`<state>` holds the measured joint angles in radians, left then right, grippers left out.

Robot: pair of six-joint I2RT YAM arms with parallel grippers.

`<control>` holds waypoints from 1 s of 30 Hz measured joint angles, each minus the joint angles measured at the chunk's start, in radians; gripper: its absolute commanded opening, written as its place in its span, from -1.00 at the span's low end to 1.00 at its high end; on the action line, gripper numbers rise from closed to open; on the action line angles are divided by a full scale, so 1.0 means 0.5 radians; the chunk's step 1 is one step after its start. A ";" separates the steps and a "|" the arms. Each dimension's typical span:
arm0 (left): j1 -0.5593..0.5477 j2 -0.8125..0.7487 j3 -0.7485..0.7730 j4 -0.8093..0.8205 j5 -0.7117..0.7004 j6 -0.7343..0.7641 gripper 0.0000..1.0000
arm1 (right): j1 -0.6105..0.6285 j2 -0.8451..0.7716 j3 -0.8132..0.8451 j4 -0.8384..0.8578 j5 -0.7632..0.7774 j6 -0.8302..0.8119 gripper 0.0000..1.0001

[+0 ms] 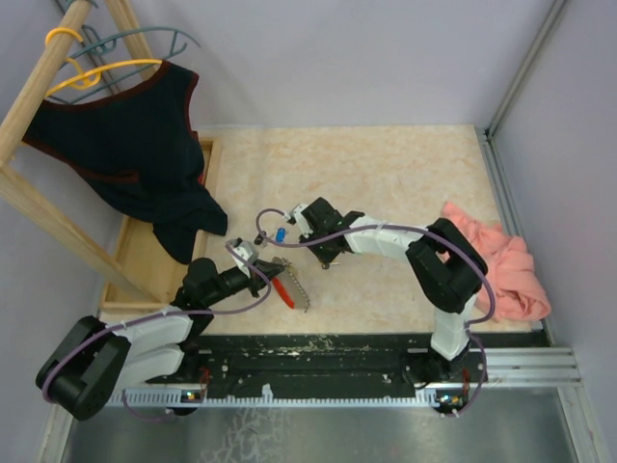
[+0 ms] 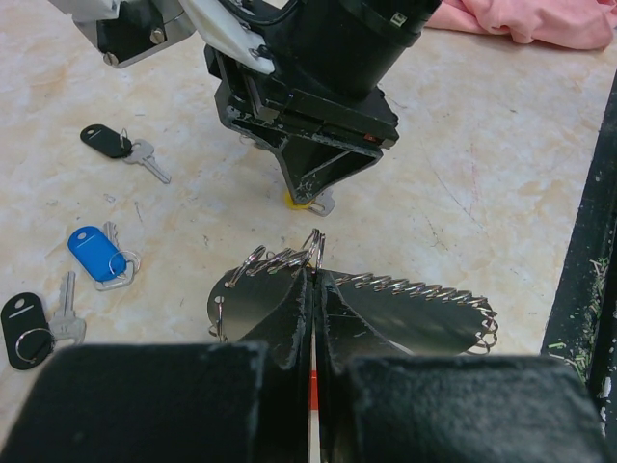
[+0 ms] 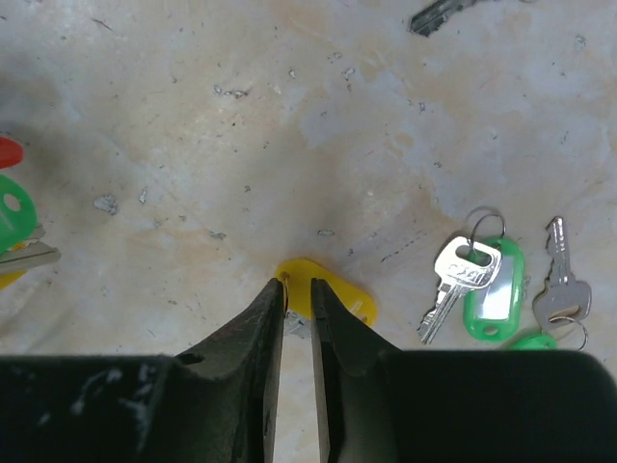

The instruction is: Put the keys on the keyring

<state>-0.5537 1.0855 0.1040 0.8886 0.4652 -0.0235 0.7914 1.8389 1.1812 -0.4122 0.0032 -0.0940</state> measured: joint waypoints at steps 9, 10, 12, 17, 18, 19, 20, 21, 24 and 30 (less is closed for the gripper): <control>0.000 0.000 0.000 0.000 0.002 0.001 -1.00 | 0.014 -0.355 -0.275 0.228 0.016 0.072 -0.43; 0.000 0.000 0.000 0.000 0.002 0.000 -1.00 | 0.014 -0.414 -0.327 0.273 0.018 0.089 -0.42; 0.000 0.000 0.000 0.001 0.002 0.000 -1.00 | 0.014 -0.522 -0.443 0.400 0.022 0.126 -0.40; 0.000 0.000 0.000 0.001 0.002 -0.002 -1.00 | 0.014 -0.644 -0.726 0.731 0.023 0.196 -0.38; 0.000 0.000 0.000 0.001 0.002 -0.002 -1.00 | 0.014 -0.654 -0.778 0.790 0.021 0.208 -0.38; 0.000 0.000 0.000 0.002 0.002 -0.002 -1.00 | 0.014 -0.658 -0.826 0.850 0.021 0.221 -0.38; 0.000 0.000 0.000 0.002 0.002 -0.002 -1.00 | 0.014 -0.661 -0.880 0.922 0.021 0.237 -0.38; 0.000 0.000 0.000 0.002 0.002 -0.003 -1.00 | 0.014 -0.665 -0.919 0.982 0.021 0.249 -0.38; 0.000 0.000 0.000 0.002 0.002 -0.003 -1.00 | 0.017 -0.669 -1.048 1.213 0.024 0.285 -0.39; 0.000 0.000 0.000 0.002 0.001 -0.004 -1.00 | 0.037 -0.669 -1.185 1.531 0.072 0.336 -0.45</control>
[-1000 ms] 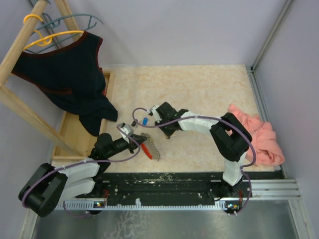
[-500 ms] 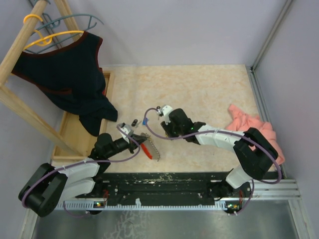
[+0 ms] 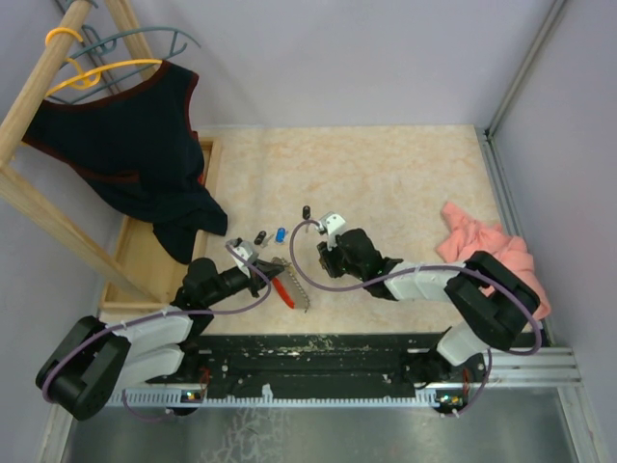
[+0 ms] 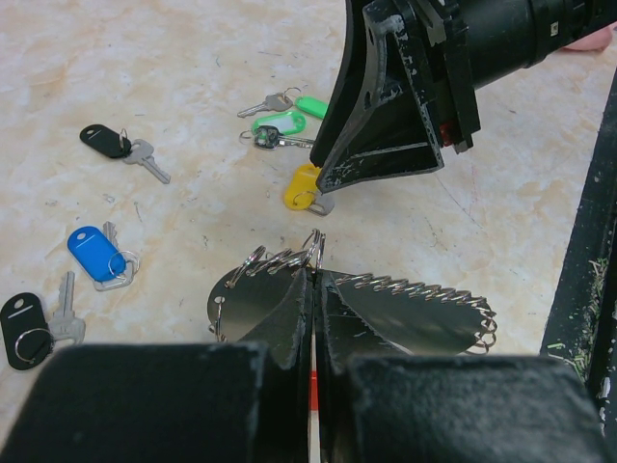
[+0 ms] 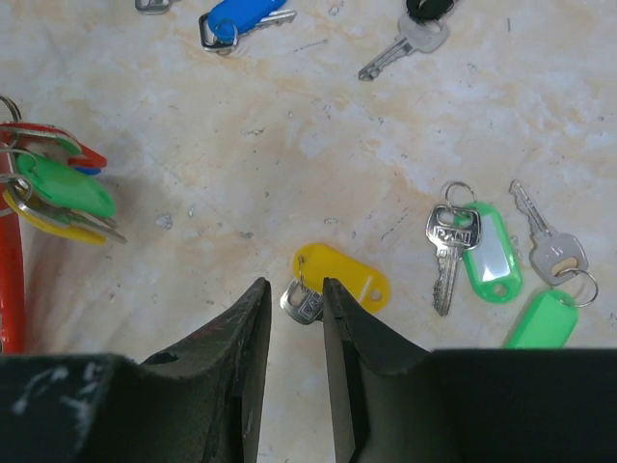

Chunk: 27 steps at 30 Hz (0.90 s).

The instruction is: Put the keys on the keyring

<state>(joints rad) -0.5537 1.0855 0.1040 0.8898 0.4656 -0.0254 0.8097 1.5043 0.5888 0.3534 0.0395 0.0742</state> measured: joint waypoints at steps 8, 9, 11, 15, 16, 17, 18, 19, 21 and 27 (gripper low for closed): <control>0.000 0.004 0.000 0.005 0.000 -0.002 -1.00 | 0.029 0.029 -0.069 0.243 0.100 0.034 -0.54; 0.000 0.005 0.000 0.007 0.000 -0.002 -1.00 | 0.030 0.040 -0.069 0.256 0.111 0.037 -0.54; 0.000 0.006 0.000 0.009 0.000 -0.002 -1.00 | 0.031 0.056 -0.069 0.268 0.124 0.046 -0.54; 0.000 0.007 0.000 0.014 0.000 -0.002 -1.00 | 0.038 0.088 -0.067 0.266 0.137 0.057 -0.60; 0.000 0.007 0.000 0.014 0.000 -0.002 -1.00 | 0.039 0.099 -0.066 0.264 0.137 0.063 -0.61; 0.000 0.007 0.000 0.014 0.000 -0.002 -1.00 | 0.039 0.111 -0.064 0.260 0.137 0.066 -0.63; 0.000 0.007 0.000 0.014 0.000 -0.002 -1.00 | 0.039 0.124 -0.063 0.257 0.137 0.069 -0.64; 0.000 0.007 0.000 0.014 0.000 -0.002 -1.00 | 0.039 0.134 -0.063 0.252 0.137 0.071 -0.64; 0.000 0.007 0.000 0.014 -0.001 -0.001 -1.00 | 0.039 0.155 -0.063 0.246 0.137 0.072 -0.65; 0.000 0.007 0.000 0.014 -0.001 -0.002 -1.00 | 0.040 0.203 -0.047 0.204 0.135 0.072 -0.67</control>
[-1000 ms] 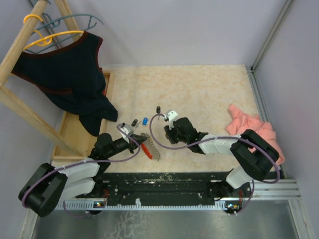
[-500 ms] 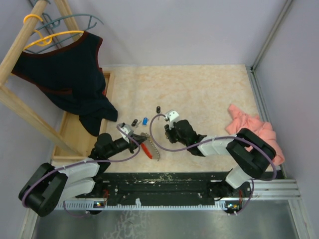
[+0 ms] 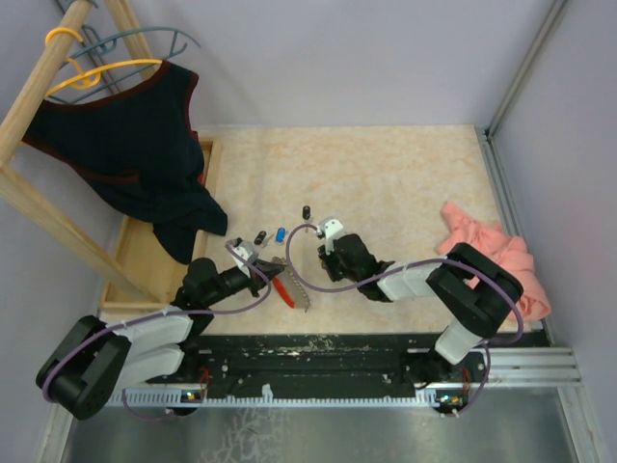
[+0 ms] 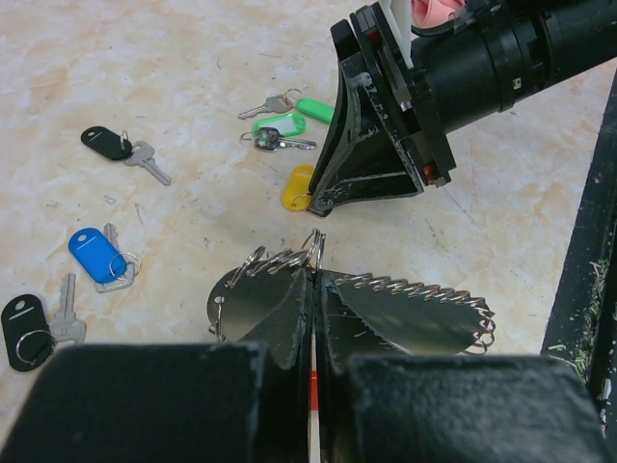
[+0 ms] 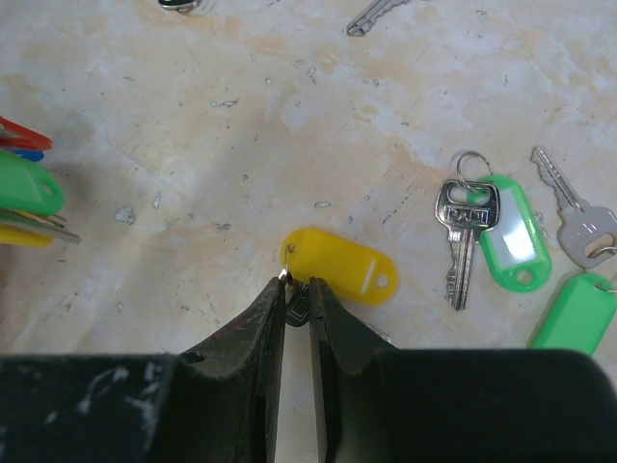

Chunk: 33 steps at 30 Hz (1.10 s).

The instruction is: Put the keys on the keyring

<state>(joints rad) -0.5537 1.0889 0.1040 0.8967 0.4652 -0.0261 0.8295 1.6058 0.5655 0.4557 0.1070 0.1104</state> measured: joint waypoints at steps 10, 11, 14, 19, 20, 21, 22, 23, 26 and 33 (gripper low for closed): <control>0.000 0.000 0.000 0.000 0.001 0.001 -1.00 | 0.013 0.002 0.013 0.002 0.002 -0.002 -0.67; 0.000 0.001 0.000 0.001 0.000 0.000 -1.00 | 0.013 0.002 0.013 0.002 0.002 -0.002 -0.67; 0.000 0.001 0.000 0.001 0.000 0.001 -1.00 | 0.013 0.002 0.013 0.002 0.002 -0.002 -0.67; 0.000 0.001 0.000 0.001 0.000 0.001 -1.00 | 0.013 0.011 0.014 0.002 0.002 -0.003 -0.73; 0.000 0.001 0.000 0.000 0.000 0.000 -1.00 | 0.013 0.015 0.014 0.002 0.002 -0.003 -0.73; 0.000 0.001 0.000 0.001 0.000 0.000 -1.00 | 0.013 0.018 0.014 0.003 0.002 -0.003 -0.74; 0.000 0.001 0.000 0.001 0.000 0.001 -1.00 | 0.013 0.018 0.020 0.000 0.002 -0.003 -0.74; 0.000 0.001 0.000 0.001 0.001 0.000 -1.00 | 0.014 0.021 0.024 0.001 0.002 -0.003 -0.74; 0.000 0.001 0.000 0.001 0.001 0.000 -1.00 | 0.015 0.029 0.038 0.002 0.002 -0.003 -0.73; 0.000 0.002 0.000 0.001 0.000 0.000 -1.00 | 0.017 0.030 0.040 0.002 0.002 -0.003 -0.72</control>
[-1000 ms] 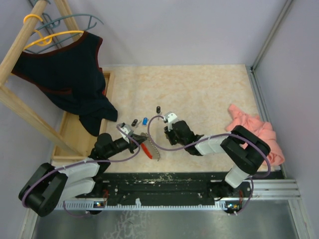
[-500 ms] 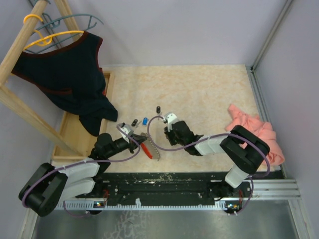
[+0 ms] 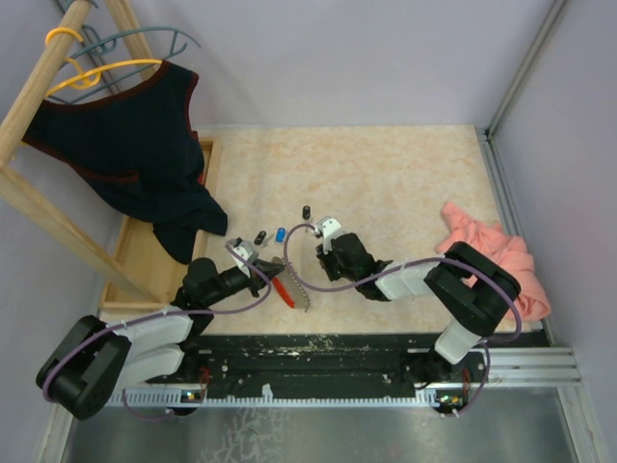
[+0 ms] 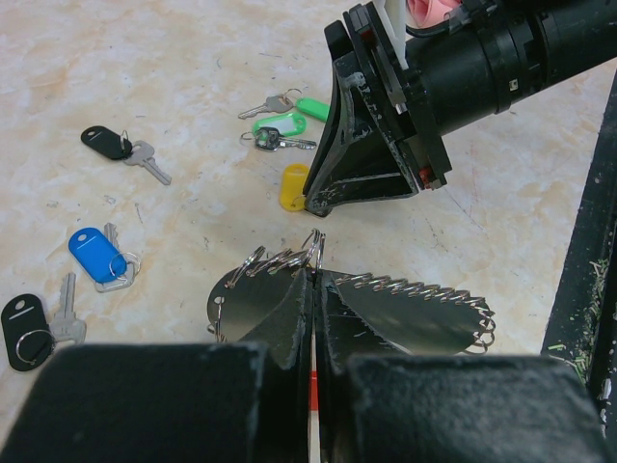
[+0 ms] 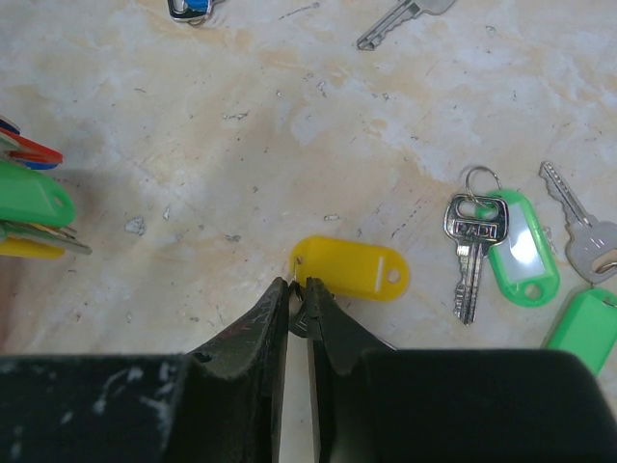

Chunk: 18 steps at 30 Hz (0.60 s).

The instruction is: Put the keys on the keyring

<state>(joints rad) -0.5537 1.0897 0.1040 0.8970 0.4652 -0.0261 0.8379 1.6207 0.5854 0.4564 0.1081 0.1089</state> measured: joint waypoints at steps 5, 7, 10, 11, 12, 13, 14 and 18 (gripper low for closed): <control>0.000 0.000 0.000 0.000 0.000 0.001 -1.00 | 0.000 0.002 0.002 -0.001 0.000 0.000 -0.75; 0.000 0.001 0.000 -0.001 0.000 0.001 -1.00 | 0.000 0.015 0.015 -0.007 0.000 0.000 -0.80; 0.000 0.003 0.000 0.000 0.000 0.001 -1.00 | 0.000 0.030 0.035 -0.023 0.001 -0.001 -0.88; 0.000 0.003 0.000 0.000 0.000 0.000 -1.00 | 0.000 0.034 0.040 -0.023 0.003 -0.001 -0.94; 0.000 0.005 0.000 0.000 0.001 0.000 -1.00 | 0.000 0.035 0.041 -0.024 0.004 0.000 -1.00; 0.000 0.005 0.000 0.000 0.001 0.001 -1.00 | 0.000 0.035 0.041 -0.024 0.007 -0.001 -1.00; 0.000 0.007 0.000 0.000 0.001 0.001 -1.00 | 0.000 0.035 0.041 -0.024 0.008 -0.001 -1.00; 0.000 0.011 0.000 0.000 0.001 0.001 -1.00 | 0.000 0.035 0.042 -0.030 0.012 -0.007 -1.00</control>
<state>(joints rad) -0.5537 1.0954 0.1040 0.8970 0.4656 -0.0257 0.8379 1.6382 0.6064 0.4416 0.1143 0.1055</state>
